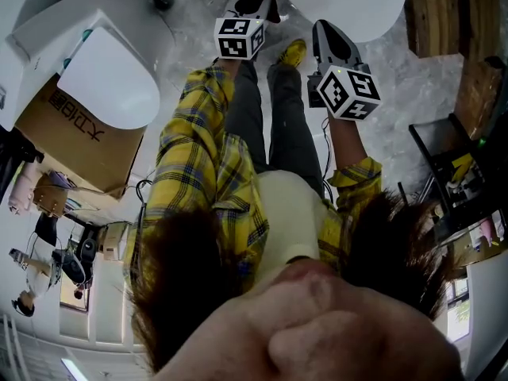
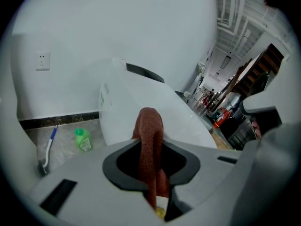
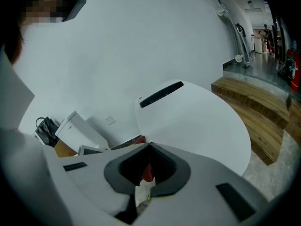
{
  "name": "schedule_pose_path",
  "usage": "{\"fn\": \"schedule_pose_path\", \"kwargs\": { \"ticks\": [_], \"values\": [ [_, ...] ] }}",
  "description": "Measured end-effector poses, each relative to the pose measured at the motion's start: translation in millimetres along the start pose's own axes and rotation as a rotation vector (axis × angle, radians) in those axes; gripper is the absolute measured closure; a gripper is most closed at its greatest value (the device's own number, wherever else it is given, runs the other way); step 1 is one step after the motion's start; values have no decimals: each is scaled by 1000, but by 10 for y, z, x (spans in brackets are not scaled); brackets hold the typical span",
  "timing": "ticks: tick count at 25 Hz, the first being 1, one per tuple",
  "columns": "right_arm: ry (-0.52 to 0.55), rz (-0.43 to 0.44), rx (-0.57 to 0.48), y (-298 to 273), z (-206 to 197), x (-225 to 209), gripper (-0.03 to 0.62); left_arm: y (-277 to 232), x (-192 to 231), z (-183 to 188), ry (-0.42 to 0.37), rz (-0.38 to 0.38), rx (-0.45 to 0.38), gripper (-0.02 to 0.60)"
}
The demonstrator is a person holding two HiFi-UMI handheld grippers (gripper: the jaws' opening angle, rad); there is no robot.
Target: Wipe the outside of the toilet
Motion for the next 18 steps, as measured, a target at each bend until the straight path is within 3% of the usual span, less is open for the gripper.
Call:
{"fn": "schedule_pose_path", "kwargs": {
  "ticks": [9, 18],
  "values": [
    [-37, -26, -30, 222, -129, -185, 568, -5, -305, -295, 55, -15, 7, 497],
    [-48, -19, -33, 349, -255, -236, 568, 24, -635, -629, 42, -75, 63, 497]
  ]
}}
Point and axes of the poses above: the fingertips, and each gripper's own axes: y backward along the fingers, x to its left, z out of its top, the point moved 8 cm from there along y, backward along the fingers, and after that the axes turned 5 degrees about y, right-handed, at the moved point
